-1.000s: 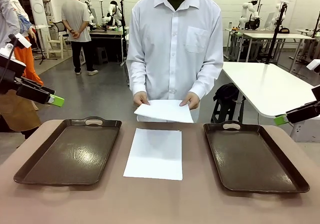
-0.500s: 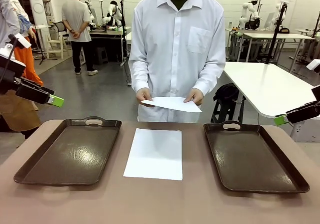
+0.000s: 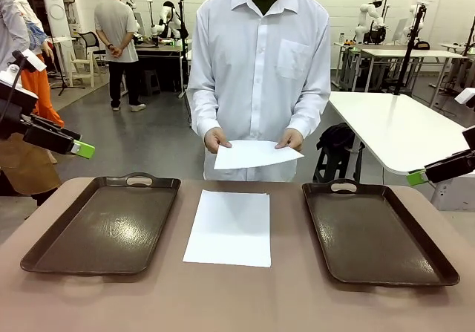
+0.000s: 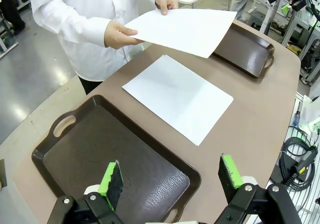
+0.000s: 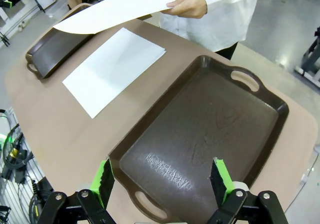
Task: Sort the A4 documents.
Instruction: Receive the A4 Paper.
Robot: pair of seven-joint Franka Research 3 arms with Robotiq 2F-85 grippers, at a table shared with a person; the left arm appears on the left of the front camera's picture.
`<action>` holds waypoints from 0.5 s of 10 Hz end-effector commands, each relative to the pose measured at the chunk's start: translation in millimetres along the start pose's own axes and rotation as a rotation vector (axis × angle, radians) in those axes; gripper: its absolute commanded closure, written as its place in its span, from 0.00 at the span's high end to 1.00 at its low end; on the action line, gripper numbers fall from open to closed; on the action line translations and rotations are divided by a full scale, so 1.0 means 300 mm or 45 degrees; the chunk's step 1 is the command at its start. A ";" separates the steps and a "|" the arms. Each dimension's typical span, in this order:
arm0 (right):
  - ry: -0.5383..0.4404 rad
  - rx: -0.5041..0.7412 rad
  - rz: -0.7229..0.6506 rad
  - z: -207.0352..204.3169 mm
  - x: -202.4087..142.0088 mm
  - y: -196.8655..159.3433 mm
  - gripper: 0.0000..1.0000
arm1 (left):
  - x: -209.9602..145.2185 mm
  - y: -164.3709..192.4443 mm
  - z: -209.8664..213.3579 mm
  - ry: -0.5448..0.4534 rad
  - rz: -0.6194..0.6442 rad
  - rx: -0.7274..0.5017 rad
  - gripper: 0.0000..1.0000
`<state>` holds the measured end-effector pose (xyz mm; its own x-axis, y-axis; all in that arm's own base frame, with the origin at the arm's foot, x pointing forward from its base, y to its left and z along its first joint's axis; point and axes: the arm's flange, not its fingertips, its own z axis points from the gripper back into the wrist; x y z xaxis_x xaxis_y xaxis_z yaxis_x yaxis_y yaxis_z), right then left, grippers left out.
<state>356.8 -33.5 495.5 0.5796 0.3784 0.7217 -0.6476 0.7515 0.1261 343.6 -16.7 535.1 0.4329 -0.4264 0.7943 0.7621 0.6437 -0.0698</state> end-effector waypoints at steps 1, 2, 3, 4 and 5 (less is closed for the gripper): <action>-0.011 0.020 0.007 -0.006 -0.003 -0.005 1.00 | -0.004 0.008 -0.005 -0.007 -0.016 -0.011 1.00; -0.011 0.020 0.007 -0.006 -0.003 -0.005 1.00 | -0.004 0.008 -0.005 -0.007 -0.016 -0.011 1.00; -0.011 0.020 0.007 -0.006 -0.003 -0.005 1.00 | -0.004 0.008 -0.005 -0.007 -0.016 -0.011 1.00; -0.011 0.020 0.007 -0.006 -0.003 -0.005 1.00 | -0.004 0.008 -0.005 -0.007 -0.016 -0.011 1.00; -0.011 0.020 0.007 -0.006 -0.003 -0.005 1.00 | -0.004 0.008 -0.005 -0.007 -0.016 -0.011 1.00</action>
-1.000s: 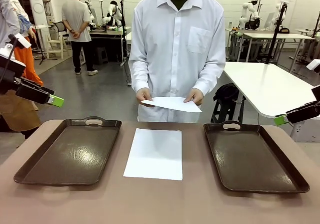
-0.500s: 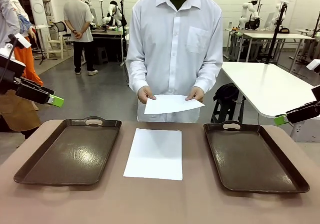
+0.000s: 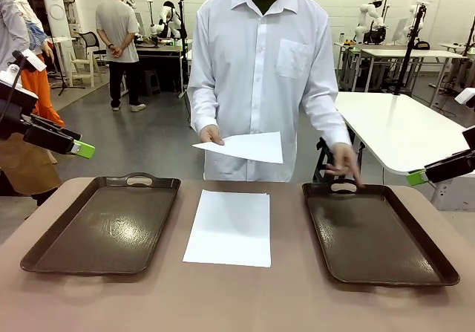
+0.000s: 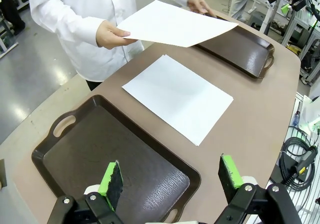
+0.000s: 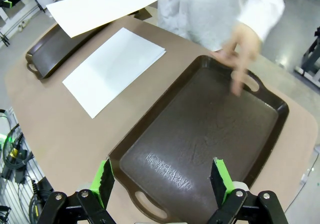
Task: Sort the A4 documents.
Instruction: Receive the A4 Paper.
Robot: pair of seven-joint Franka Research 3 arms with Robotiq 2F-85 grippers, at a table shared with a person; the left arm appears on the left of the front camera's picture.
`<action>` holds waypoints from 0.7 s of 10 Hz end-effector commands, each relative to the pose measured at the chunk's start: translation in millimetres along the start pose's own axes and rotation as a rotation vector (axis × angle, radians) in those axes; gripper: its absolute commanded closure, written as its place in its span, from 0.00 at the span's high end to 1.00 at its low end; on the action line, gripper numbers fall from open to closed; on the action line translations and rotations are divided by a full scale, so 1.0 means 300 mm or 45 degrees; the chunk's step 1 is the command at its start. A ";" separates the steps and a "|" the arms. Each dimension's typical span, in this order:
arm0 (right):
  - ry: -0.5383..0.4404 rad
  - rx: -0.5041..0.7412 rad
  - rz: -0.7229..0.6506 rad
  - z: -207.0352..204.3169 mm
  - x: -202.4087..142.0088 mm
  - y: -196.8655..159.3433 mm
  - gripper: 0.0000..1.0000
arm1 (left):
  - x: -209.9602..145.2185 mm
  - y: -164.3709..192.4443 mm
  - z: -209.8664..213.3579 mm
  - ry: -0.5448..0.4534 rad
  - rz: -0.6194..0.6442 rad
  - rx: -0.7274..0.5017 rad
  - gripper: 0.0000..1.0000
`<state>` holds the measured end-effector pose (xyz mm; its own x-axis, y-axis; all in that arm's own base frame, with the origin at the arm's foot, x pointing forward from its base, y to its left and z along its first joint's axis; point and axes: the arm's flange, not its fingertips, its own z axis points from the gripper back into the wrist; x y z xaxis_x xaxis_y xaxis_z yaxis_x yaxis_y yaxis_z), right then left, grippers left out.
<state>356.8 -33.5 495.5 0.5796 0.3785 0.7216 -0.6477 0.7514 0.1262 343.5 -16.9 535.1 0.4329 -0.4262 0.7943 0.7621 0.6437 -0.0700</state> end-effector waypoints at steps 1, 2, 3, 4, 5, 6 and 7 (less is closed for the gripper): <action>-0.011 0.020 0.007 -0.006 -0.003 -0.005 1.00 | -0.004 0.008 -0.005 -0.007 -0.016 -0.011 1.00; -0.011 0.020 0.007 -0.006 -0.003 -0.005 1.00 | -0.004 0.008 -0.005 -0.007 -0.016 -0.011 1.00; -0.011 0.020 0.007 -0.006 -0.003 -0.005 1.00 | -0.004 0.008 -0.005 -0.007 -0.016 -0.011 1.00; -0.011 0.020 0.007 -0.006 -0.003 -0.005 1.00 | -0.004 0.008 -0.005 -0.007 -0.016 -0.011 1.00; -0.011 0.020 0.007 -0.006 -0.003 -0.005 1.00 | -0.004 0.008 -0.005 -0.007 -0.016 -0.011 1.00; -0.011 0.020 0.007 -0.006 -0.003 -0.005 1.00 | -0.004 0.008 -0.005 -0.007 -0.016 -0.011 1.00; -0.011 0.020 0.007 -0.006 -0.003 -0.005 1.00 | -0.004 0.008 -0.005 -0.007 -0.016 -0.011 1.00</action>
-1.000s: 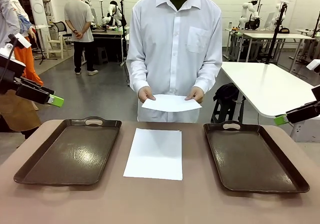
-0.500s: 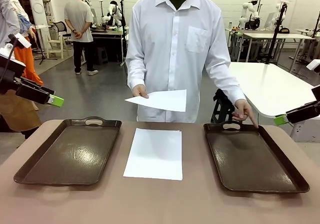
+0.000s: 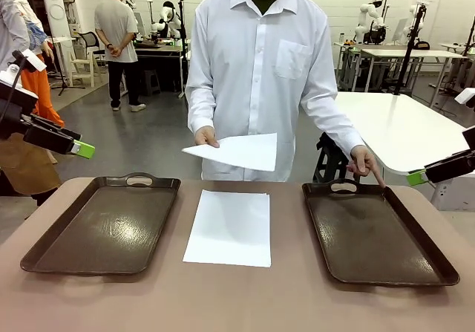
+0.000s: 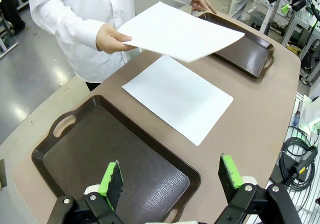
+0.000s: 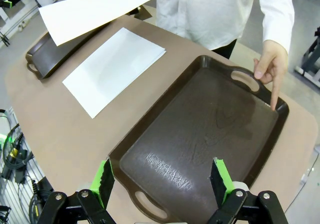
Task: Sort the A4 documents.
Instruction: Receive the A4 Paper.
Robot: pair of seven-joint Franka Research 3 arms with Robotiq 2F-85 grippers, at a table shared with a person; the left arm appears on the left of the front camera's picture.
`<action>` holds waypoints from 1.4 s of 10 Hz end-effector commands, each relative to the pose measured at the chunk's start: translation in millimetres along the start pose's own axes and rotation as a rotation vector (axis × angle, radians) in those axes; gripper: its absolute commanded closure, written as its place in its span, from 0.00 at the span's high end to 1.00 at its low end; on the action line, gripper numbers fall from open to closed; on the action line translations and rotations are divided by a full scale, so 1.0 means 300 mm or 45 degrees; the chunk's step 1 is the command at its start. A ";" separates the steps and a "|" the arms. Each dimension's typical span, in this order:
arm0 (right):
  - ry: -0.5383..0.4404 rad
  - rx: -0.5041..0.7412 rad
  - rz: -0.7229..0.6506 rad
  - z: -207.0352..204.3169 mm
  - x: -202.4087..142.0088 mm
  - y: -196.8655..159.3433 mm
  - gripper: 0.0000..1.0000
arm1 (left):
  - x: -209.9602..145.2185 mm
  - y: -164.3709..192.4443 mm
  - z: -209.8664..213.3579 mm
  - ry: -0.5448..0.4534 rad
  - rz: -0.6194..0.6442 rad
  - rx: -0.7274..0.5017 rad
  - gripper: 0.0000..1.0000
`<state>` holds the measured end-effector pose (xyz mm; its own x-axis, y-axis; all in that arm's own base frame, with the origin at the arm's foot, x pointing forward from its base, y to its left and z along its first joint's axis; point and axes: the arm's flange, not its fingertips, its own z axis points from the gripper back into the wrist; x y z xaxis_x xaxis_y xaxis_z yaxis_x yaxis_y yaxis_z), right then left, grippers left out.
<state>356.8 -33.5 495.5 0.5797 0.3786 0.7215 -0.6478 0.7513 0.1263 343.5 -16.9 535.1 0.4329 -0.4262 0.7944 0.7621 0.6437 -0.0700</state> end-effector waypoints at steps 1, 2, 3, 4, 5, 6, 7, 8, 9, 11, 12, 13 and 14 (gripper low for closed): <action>-0.011 0.020 0.007 -0.006 -0.003 -0.005 1.00 | -0.004 0.008 -0.005 -0.007 -0.016 -0.011 1.00; -0.011 0.020 0.007 -0.006 -0.003 -0.005 1.00 | -0.004 0.008 -0.005 -0.007 -0.016 -0.011 1.00; -0.011 0.020 0.007 -0.006 -0.003 -0.005 1.00 | -0.004 0.008 -0.005 -0.007 -0.016 -0.011 1.00; -0.011 0.020 0.007 -0.006 -0.003 -0.005 1.00 | -0.004 0.008 -0.005 -0.007 -0.016 -0.011 1.00; -0.011 0.020 0.007 -0.006 -0.003 -0.005 1.00 | -0.004 0.008 -0.005 -0.007 -0.016 -0.011 1.00; -0.011 0.020 0.007 -0.006 -0.003 -0.005 1.00 | -0.004 0.008 -0.005 -0.007 -0.016 -0.011 1.00; 0.000 0.000 0.000 0.000 0.000 0.000 1.00 | -0.004 0.008 -0.005 -0.007 -0.016 -0.011 1.00; 0.059 0.039 -0.049 -0.065 0.023 0.000 1.00 | -0.004 0.008 -0.005 -0.007 -0.016 -0.011 1.00; 0.126 0.064 -0.080 -0.134 0.055 0.005 1.00 | -0.004 0.008 -0.005 -0.007 -0.016 -0.011 1.00; 0.230 0.197 -0.149 -0.270 0.127 0.024 1.00 | -0.004 0.008 -0.005 -0.007 -0.016 -0.011 1.00; 0.238 0.283 -0.176 -0.308 0.164 0.044 1.00 | -0.004 0.008 -0.005 -0.007 -0.016 -0.011 1.00; 0.240 0.398 -0.224 -0.341 0.203 0.060 1.00 | -0.004 0.008 -0.005 -0.007 -0.016 -0.011 1.00; 0.257 0.513 -0.323 -0.393 0.244 0.071 1.00 | -0.004 0.008 -0.005 -0.007 -0.016 -0.011 1.00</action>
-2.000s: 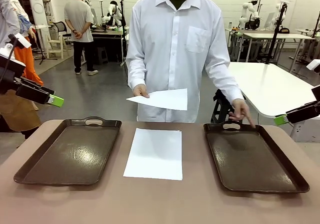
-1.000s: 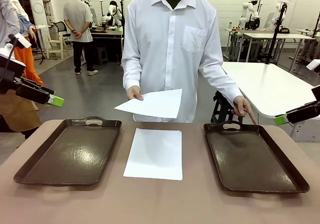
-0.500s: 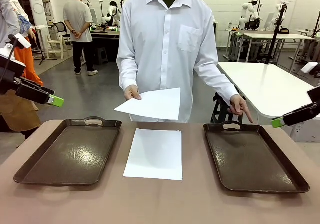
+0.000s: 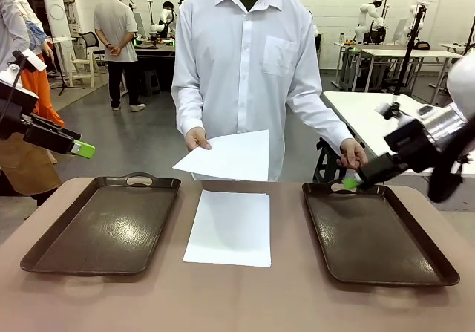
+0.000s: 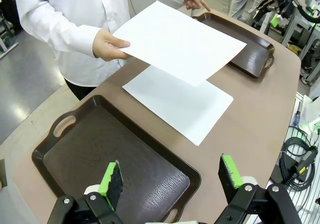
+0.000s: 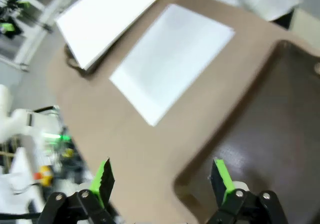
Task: Sort the A4 documents.
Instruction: Receive the A4 Paper.
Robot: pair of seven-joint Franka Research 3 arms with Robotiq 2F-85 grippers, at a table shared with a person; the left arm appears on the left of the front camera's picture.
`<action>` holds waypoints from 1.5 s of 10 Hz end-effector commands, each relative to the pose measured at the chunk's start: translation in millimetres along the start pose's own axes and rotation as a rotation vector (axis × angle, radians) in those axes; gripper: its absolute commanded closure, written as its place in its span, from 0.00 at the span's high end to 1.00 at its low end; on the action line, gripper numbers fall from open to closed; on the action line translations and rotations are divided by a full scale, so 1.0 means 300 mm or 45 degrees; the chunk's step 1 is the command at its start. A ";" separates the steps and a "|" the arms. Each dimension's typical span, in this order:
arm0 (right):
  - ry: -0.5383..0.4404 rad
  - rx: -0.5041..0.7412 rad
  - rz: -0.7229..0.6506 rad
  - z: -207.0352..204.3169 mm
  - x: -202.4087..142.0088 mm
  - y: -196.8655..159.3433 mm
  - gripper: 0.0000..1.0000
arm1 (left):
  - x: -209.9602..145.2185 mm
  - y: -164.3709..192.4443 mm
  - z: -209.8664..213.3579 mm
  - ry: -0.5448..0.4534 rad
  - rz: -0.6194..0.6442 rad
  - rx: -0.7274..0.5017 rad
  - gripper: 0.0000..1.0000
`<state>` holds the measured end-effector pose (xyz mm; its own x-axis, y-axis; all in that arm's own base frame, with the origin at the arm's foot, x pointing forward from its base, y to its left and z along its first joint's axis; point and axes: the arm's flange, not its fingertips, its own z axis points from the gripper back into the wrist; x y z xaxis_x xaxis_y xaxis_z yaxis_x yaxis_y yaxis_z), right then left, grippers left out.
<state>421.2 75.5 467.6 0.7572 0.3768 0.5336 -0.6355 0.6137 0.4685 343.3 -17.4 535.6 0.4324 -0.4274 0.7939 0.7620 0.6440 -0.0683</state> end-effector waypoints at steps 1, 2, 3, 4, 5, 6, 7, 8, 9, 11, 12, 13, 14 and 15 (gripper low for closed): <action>0.024 0.212 -0.171 -0.045 0.098 -0.037 1.00 | -0.006 0.010 -0.005 -0.008 -0.015 -0.012 1.00; 0.022 0.269 -0.240 -0.093 0.137 -0.021 1.00 | -0.006 0.010 -0.005 -0.008 -0.015 -0.012 1.00; 0.020 0.322 -0.291 -0.144 0.176 -0.007 1.00 | -0.006 0.010 -0.005 -0.008 -0.015 -0.012 1.00; 0.029 0.348 -0.319 -0.201 0.210 0.002 1.00 | -0.006 0.010 -0.005 -0.008 -0.015 -0.012 1.00; 0.042 0.356 -0.363 -0.266 0.239 0.002 1.00 | -0.006 0.010 -0.005 -0.008 -0.015 -0.012 1.00; 0.053 0.399 -0.408 -0.324 0.261 -0.010 1.00 | -0.006 0.010 -0.005 -0.008 -0.015 -0.012 1.00; 0.066 0.452 -0.468 -0.376 0.280 -0.013 1.00 | -0.006 0.010 -0.005 -0.008 -0.015 -0.012 1.00; 0.074 0.486 -0.504 -0.428 0.297 -0.008 1.00 | -0.006 0.010 -0.005 -0.008 -0.015 -0.012 1.00; 0.070 0.507 -0.538 -0.476 0.314 -0.013 1.00 | -0.006 0.010 -0.005 -0.008 -0.015 -0.012 1.00; 0.027 0.548 -0.649 -0.531 0.348 -0.055 1.00 | -0.006 0.010 -0.005 -0.008 -0.015 -0.012 1.00; 0.004 0.581 -0.704 -0.552 0.364 -0.073 1.00 | -0.006 0.010 -0.005 -0.008 -0.015 -0.012 1.00; -0.022 0.614 -0.751 -0.570 0.382 -0.091 1.00 | -0.006 0.010 -0.005 -0.008 -0.015 -0.012 1.00; -0.038 0.629 -0.774 -0.574 0.395 -0.110 1.00 | -0.006 0.010 -0.005 -0.008 -0.015 -0.012 1.00; -0.039 0.632 -0.795 -0.578 0.407 -0.128 1.00 | -0.006 0.010 -0.005 -0.008 -0.015 -0.012 1.00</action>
<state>555.4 213.0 390.2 0.9919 0.0682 0.1071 -0.1241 0.3442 0.9307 343.3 -17.4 535.8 0.4329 -0.4278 0.7934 0.7612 0.6450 -0.0675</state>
